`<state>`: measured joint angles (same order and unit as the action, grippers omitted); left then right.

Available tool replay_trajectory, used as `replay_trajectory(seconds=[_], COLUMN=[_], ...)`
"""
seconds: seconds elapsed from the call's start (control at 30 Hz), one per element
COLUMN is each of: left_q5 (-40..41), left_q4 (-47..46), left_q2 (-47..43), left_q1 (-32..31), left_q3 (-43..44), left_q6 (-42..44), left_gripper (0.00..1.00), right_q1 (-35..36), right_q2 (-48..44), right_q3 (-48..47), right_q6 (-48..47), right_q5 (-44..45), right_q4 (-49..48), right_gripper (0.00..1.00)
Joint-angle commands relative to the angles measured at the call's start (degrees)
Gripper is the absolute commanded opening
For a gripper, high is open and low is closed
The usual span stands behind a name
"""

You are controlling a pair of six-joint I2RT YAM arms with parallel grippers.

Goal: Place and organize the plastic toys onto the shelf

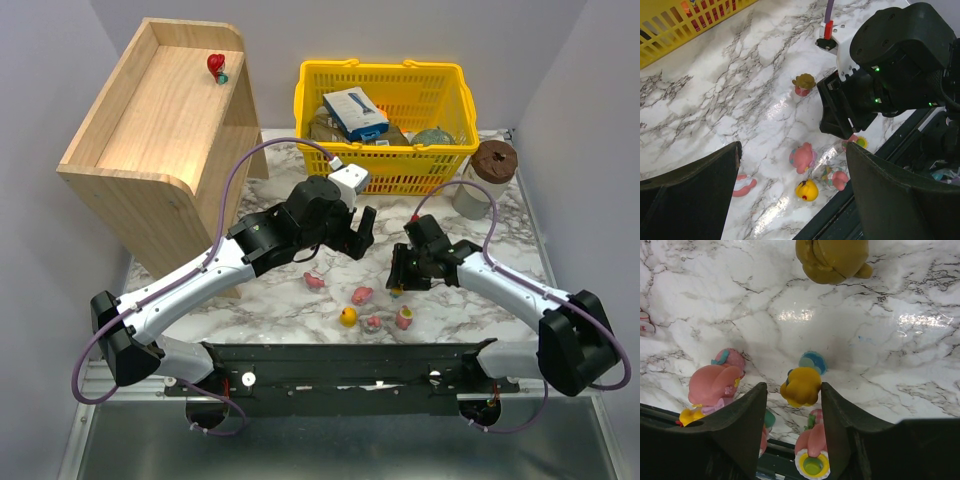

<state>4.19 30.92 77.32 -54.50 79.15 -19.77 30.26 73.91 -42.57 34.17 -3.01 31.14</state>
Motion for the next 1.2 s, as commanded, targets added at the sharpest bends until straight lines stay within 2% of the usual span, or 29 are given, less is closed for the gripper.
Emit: replay_trajectory(seconds=[0.0,0.27,0.37,0.4,0.5,0.7,0.83,1.0,1.17], left_q5=[1.53,0.04,-2.07,-2.95,-6.46,-16.39,-21.23,-26.06,-31.16], left_q4=[-1.12,-1.03,-1.73,-2.61,-5.41,-13.41,-17.73,-21.76,-22.30], left_q2=[0.11,0.73,1.08,1.25,1.52,3.01,4.50,8.02,14.95], left_q1=[-0.17,-0.17,-0.17,-0.17,-0.17,-0.34,-1.48,-3.07,-3.42], left_q3=[-0.49,-0.93,-1.81,-2.07,-3.65,-7.61,-9.54,-10.60,-8.50], left_q6=[-0.36,-0.10,0.43,0.69,1.40,5.96,9.74,12.38,15.10], left_gripper=[0.93,0.93,0.94,0.94,0.94,0.95,0.96,0.96,0.92], right_q1=[-0.20,-0.20,-0.20,-0.20,-0.29,-0.20,-3.35,-8.46,-9.25], right_q2=[1.23,2.73,1.07,0.28,-2.45,-7.01,-11.67,-19.76,-26.43], right_q3=[0.38,0.03,-0.32,-0.59,-1.46,-6.30,-7.62,-9.98,-14.91], right_q6=[-0.86,-2.09,-2.18,-2.09,-2.01,0.54,3.70,5.64,5.99], right_q5=[-1.56,-1.74,-1.57,-1.48,-0.78,6.42,11.96,12.24,11.71], right_q4=[-1.25,-1.60,-1.52,-1.52,-0.99,6.21,11.05,14.48,16.49], right_gripper=[0.53,0.51,0.61,0.68,0.77,0.78,0.78,0.78,0.78])
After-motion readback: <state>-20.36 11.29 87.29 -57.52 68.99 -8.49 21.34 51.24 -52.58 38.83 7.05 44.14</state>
